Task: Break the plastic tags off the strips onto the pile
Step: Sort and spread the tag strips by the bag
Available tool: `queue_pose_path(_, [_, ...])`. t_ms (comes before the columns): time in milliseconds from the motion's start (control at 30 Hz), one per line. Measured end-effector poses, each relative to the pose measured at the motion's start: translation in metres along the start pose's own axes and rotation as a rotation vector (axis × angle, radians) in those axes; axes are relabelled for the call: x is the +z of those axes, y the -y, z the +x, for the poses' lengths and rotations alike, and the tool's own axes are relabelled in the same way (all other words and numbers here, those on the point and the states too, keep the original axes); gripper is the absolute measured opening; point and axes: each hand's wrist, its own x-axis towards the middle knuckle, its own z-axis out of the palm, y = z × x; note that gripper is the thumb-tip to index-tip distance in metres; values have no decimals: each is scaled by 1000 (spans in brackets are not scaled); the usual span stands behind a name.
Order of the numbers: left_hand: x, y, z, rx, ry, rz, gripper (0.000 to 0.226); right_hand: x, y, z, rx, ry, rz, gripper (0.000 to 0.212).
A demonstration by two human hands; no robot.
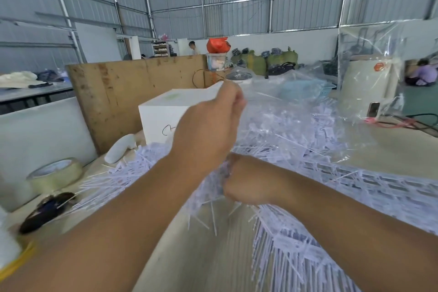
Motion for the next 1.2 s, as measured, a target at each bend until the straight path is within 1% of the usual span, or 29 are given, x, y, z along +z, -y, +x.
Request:
queue_pose_path(33, [-1,-2,-7,30,2,-54,33,-1,1,3,-4,-29,24,5])
queue_pose_path(67, [-3,-2,-14,49,-8,-91,34,-2,0,7,4,-73,118,9])
queue_pose_path(133, [-7,10,-31,63,-48,-41,28,-7,-4,13,46,-168,377,11])
queue_pose_path(167, [-9,20,-39,36,-66,41,27,-10,-5,13,62,-209,480,19])
queue_pose_path(200, [-10,31,-47,-15,-75,121,35,-12,-8,13,87,-239,563,24])
queue_pose_path(233, [-11,44,-54,-91,-67,182,41,-15,-11,13,116,-247,631,27])
queue_pose_path(267, [-11,55,-59,-173,-54,206,40,-16,-13,12,142,-240,674,27])
queue_pose_path(333, [-12,69,-66,-283,-43,142,14,-18,-13,11,172,-222,740,11])
queue_pose_path(367, [-12,73,-70,-322,-39,72,8,-18,-11,10,184,-216,763,5])
queue_pose_path(433, [-11,74,-74,-379,-41,-77,12,-14,-6,12,199,-211,766,10])
queue_pose_path(467, [-10,73,-74,-391,-41,-100,24,-12,-4,14,200,-208,773,8])
queue_pose_path(500, [-8,72,-74,-413,-31,-88,43,-11,-1,16,207,-204,786,6])
queue_pose_path(533, [-6,73,-71,-450,-25,-42,62,-9,1,17,210,-186,812,6])
queue_pose_path(567, [-4,76,-68,-496,-40,4,73,-8,3,19,212,-161,848,7])
queue_pose_path(600, [-3,79,-64,-547,-70,20,69,-7,5,20,206,-137,880,11])
queue_pose_path(633, [-3,81,-59,-598,-103,3,52,-5,7,20,199,-122,901,14])
queue_pose_path(700, [-2,82,-56,-619,-107,-16,8,-4,8,21,193,-140,943,17])
queue_pose_path(733, [-3,79,-59,-584,-95,-4,8,-4,8,22,202,-175,970,15])
queue_pose_path(767, [-2,76,-66,-541,-70,-5,14,-4,7,25,219,-228,998,12])
queue_pose_path(867, [-9,64,-96,-402,87,-37,16,-12,-3,41,283,-430,1125,13])
queue_pose_path(900, [-13,62,-106,-376,148,-59,19,-16,-7,49,289,-494,1171,15])
queue_pose_path(967, [-19,59,-116,-406,272,-126,28,-22,-12,64,290,-590,1200,14])
queue_pose_path(1000, [-20,56,-117,-439,316,-157,30,-22,-11,70,279,-593,1210,12])
queue_pose_path(1033, [-22,54,-117,-469,334,-193,29,-20,-7,74,262,-540,1214,5])
queue_pose_path(1067, [-23,51,-114,-502,324,-209,23,-17,-3,76,252,-442,1219,7])
queue_pose_path(1100, [-24,49,-111,-539,293,-220,16,-11,0,78,249,-333,1205,14])
queue_pose_path(1133, [-25,48,-109,-570,259,-213,23,-5,1,79,253,-251,1166,28])
queue_pose_path(1167, [-24,48,-108,-588,220,-195,38,1,-1,80,269,-222,1079,46])
queue_pose_path(1200, [-22,48,-107,-593,184,-155,52,6,-4,77,271,-217,924,56])
